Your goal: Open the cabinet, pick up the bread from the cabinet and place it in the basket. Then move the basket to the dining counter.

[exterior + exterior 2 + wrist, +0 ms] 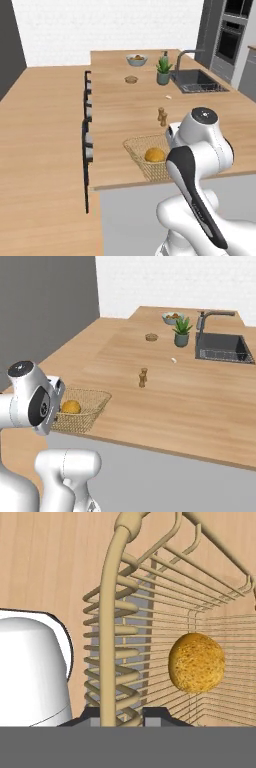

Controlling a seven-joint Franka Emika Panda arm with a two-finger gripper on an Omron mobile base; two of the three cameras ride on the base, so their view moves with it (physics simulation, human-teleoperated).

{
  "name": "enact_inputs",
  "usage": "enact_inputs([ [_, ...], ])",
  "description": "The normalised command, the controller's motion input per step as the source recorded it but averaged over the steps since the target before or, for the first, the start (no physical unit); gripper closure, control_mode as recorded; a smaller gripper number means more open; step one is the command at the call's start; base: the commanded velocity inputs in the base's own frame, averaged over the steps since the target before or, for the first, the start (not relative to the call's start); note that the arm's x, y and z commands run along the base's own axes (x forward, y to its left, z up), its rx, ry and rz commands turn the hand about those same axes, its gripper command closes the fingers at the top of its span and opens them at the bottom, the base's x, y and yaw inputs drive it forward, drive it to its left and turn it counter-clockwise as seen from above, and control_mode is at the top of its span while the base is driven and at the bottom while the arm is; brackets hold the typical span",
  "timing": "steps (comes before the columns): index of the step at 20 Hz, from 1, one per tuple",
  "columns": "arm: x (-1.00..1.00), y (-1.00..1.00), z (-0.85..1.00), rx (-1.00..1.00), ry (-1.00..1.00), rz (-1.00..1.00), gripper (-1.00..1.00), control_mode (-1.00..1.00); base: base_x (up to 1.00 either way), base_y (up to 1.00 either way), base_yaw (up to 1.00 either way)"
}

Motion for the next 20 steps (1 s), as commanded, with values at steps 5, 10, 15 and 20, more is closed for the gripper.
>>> enact_inputs([
  [5,0.0,0.0,0.0,0.0,0.0,0.0,1.0,1.0,0.4,0.77,-0.24],
  [10,0.0,0.0,0.0,0.0,0.0,0.0,1.0,1.0,0.59,0.52,-0.13],
  [15,0.0,0.0,0.0,0.0,0.0,0.0,1.0,1.0,0.33,0.08,-0.02],
  [20,0.0,0.0,0.0,0.0,0.0,0.0,1.0,1.0,0.0,0.01,0.0],
])
